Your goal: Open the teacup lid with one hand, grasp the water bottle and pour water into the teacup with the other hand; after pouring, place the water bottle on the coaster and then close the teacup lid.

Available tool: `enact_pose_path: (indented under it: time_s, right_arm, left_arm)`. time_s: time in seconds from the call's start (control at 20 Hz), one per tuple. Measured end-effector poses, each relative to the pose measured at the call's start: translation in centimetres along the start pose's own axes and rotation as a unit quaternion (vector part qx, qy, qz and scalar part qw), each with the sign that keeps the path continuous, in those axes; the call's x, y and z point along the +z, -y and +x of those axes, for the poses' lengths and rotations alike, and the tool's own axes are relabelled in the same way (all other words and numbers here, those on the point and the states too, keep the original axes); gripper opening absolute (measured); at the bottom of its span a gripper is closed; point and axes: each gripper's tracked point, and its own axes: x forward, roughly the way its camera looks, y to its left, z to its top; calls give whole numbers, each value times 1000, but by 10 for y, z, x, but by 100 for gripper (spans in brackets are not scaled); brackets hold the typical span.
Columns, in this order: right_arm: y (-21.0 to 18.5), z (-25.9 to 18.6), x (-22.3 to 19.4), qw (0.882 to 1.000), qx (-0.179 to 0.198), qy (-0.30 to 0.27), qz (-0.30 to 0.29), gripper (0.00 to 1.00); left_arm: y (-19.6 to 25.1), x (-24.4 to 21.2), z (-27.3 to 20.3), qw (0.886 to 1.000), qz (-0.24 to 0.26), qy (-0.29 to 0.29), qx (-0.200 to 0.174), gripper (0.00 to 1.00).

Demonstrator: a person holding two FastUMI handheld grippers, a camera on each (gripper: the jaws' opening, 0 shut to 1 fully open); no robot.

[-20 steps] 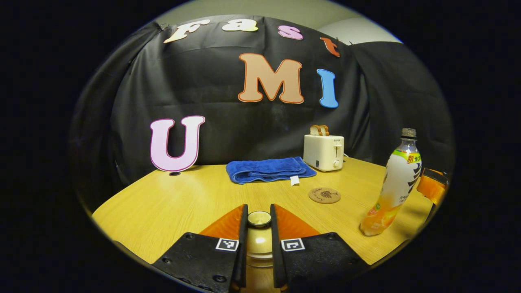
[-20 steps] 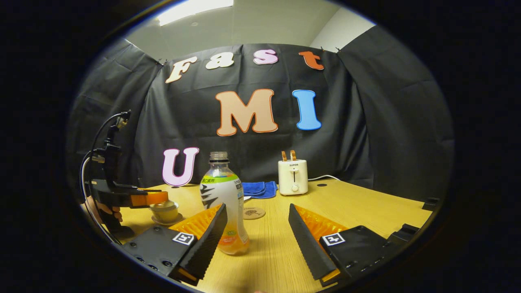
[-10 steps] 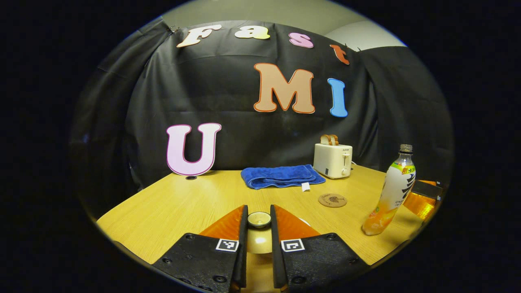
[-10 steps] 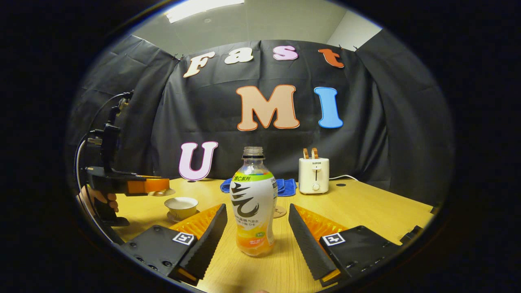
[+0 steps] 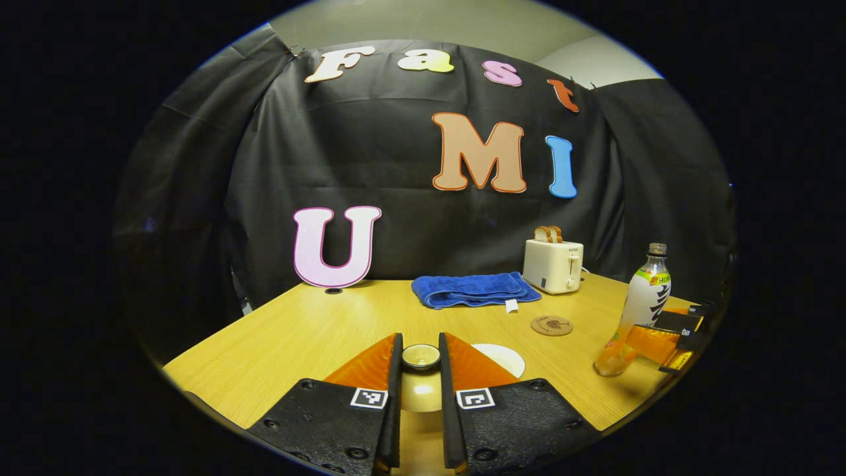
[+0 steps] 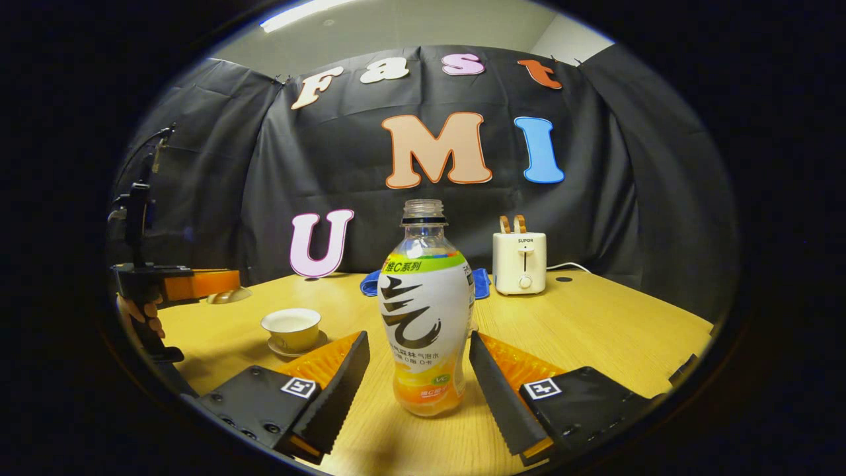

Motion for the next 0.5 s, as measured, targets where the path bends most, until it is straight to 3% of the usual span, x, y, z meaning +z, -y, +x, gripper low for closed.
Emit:
enact_pose_path:
  time_s: [0.15,0.5]
  right_arm:
    - [-2,2,-2,1000,-4,-12,-4,95]
    - [-4,7,-8,999,-8,-31,-18,71]
  left_arm:
    - [-3,-1,-4,1000,-2,0,2,23]
    - [-11,-9,-10,1000,-17,-6,8,23]
